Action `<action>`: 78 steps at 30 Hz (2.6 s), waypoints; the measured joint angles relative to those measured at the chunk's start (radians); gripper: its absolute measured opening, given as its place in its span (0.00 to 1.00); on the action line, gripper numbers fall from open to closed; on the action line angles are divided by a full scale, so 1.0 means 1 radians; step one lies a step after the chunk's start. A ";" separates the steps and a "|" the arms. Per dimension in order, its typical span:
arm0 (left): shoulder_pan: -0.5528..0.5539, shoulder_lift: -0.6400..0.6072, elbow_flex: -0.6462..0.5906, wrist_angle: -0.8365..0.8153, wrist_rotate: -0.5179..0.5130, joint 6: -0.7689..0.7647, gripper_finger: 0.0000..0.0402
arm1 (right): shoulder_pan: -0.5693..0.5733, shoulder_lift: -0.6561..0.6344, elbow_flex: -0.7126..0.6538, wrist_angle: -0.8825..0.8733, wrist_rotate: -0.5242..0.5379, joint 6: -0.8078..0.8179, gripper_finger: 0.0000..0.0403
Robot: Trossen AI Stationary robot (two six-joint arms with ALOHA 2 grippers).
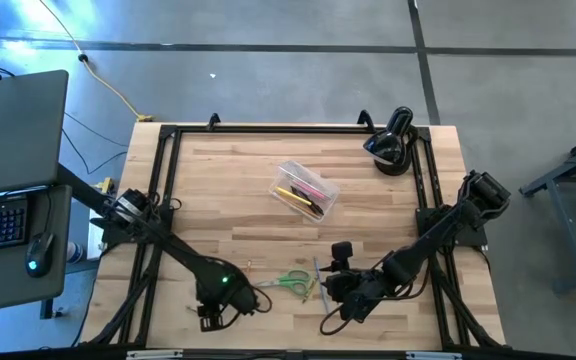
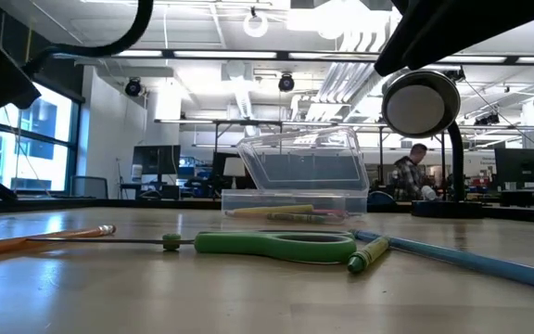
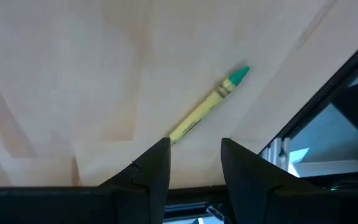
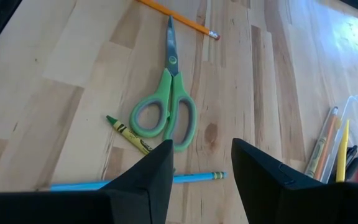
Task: Pick & place school supplies into a supply box
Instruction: Put the left green crayon into the supply box
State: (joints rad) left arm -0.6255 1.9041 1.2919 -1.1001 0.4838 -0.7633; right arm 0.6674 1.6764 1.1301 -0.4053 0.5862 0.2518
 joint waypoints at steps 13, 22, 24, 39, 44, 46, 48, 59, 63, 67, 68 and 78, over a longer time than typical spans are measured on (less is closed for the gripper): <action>-0.048 -0.041 0.102 0.188 -0.123 -0.078 0.43 | 0.000 0.000 0.000 0.000 0.000 -0.014 0.35; -0.307 -0.231 0.117 0.102 -0.872 -0.327 0.43 | 0.001 0.000 0.000 0.000 0.000 0.007 0.35; -0.394 -0.252 0.090 0.093 -1.076 -0.397 0.43 | 0.001 0.000 0.000 0.001 0.000 -0.004 0.35; -0.494 -0.232 -0.143 0.116 -0.923 -0.675 0.43 | 0.000 0.000 0.000 0.022 0.002 -0.027 0.35; -0.494 -0.234 -0.217 0.293 -0.938 -0.591 0.43 | 0.000 0.000 0.000 0.024 0.002 -0.025 0.35; -0.494 -0.234 -0.246 0.375 -0.918 -0.576 0.43 | 0.000 0.000 0.000 0.024 0.004 -0.028 0.35; -0.494 -0.234 -0.267 0.410 -0.885 -0.576 0.43 | 0.000 0.000 0.000 0.024 0.007 -0.028 0.35; -0.494 -0.233 -0.342 0.555 -0.852 -0.491 0.43 | 0.000 0.000 0.000 0.044 0.008 -0.026 0.35; -0.494 -0.233 -0.346 0.584 -0.857 -0.478 0.43 | 0.000 0.000 0.000 0.062 0.008 -0.033 0.35; -0.494 -0.231 -0.346 0.577 -0.858 -0.461 0.43 | 0.000 0.000 0.000 0.073 0.008 -0.043 0.35; -0.494 -0.224 -0.346 0.576 -0.858 -0.456 0.43 | 0.000 0.000 0.000 0.074 0.008 -0.043 0.35; -0.495 -0.144 -0.343 0.577 -0.854 -0.399 0.44 | 0.000 0.000 0.000 0.075 0.006 -0.051 0.35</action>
State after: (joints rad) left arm -1.1204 1.7601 0.9493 -0.5235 -0.3704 -1.1623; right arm 0.6671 1.6764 1.1301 -0.3305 0.5922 0.2012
